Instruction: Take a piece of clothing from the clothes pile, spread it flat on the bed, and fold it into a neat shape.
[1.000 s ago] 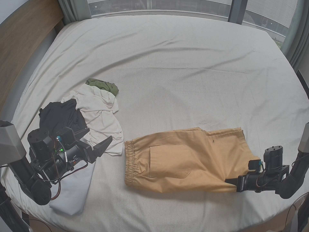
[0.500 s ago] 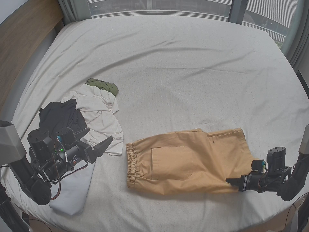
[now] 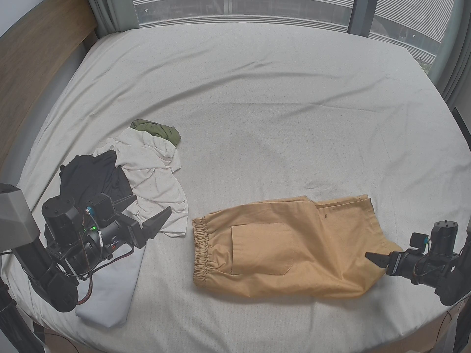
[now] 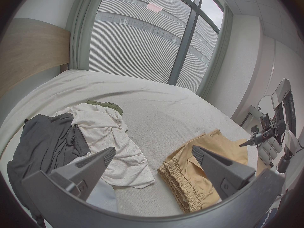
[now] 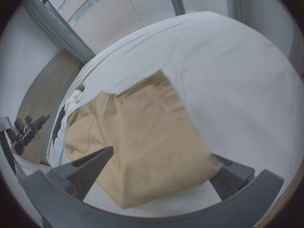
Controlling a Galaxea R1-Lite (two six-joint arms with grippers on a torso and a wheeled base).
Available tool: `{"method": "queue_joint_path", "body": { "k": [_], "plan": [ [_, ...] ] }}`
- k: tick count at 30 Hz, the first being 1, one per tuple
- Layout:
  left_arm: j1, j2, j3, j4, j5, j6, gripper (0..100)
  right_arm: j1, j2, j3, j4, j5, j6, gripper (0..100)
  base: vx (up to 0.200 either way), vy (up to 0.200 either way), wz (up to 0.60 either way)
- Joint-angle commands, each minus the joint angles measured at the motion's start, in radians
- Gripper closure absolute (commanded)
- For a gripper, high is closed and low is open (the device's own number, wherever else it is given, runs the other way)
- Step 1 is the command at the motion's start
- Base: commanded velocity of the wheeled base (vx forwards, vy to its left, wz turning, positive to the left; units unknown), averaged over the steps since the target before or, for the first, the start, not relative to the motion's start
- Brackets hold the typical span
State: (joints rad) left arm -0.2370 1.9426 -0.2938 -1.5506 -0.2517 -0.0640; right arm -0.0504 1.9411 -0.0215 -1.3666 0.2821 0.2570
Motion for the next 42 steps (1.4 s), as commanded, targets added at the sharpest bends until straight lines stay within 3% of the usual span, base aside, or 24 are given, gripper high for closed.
{"method": "queue_joint_path", "body": {
  "k": [1,9,10,15,17,24,30,42],
  "plan": [
    [-0.001,0.003,0.001,0.0,-0.001,-0.002,0,-0.124,-0.054,0.02,-0.054,0.008,-0.004,0,0.0,0.0,0.0],
    [-0.004,0.022,0.015,0.0,-0.006,-0.01,0,-0.118,-0.045,-0.012,-0.174,0.118,-0.001,0,0.0,0.0,0.0],
    [-0.011,0.033,0.016,0.0,-0.006,-0.022,0,-0.08,-0.047,-0.043,-0.172,0.16,0.002,0,0.0,0.0,0.0],
    [-0.025,0.033,0.018,0.0,-0.006,-0.056,0,-0.017,-0.051,-0.08,-0.172,0.193,0.001,0,0.0,0.0,0.0],
    [-0.053,0.035,0.019,0.0,-0.006,-0.103,0,0.053,-0.048,-0.118,-0.172,0.227,0.001,0,0.0,0.0,0.0],
    [-0.077,0.072,0.019,-0.002,-0.008,-0.135,0,0.196,-0.013,-0.202,-0.172,0.236,0.001,0,0.0,0.0,0.0],
    [-0.091,0.13,0.01,-0.002,-0.008,-0.134,0,0.281,0.012,-0.202,-0.172,0.295,0.002,0,0.0,0.0,0.0],
    [-0.111,0.179,-0.005,-0.002,-0.006,-0.134,0,0.319,0.042,-0.195,-0.174,0.301,0.007,0,0.0,0.0,0.0]
  ]
}}
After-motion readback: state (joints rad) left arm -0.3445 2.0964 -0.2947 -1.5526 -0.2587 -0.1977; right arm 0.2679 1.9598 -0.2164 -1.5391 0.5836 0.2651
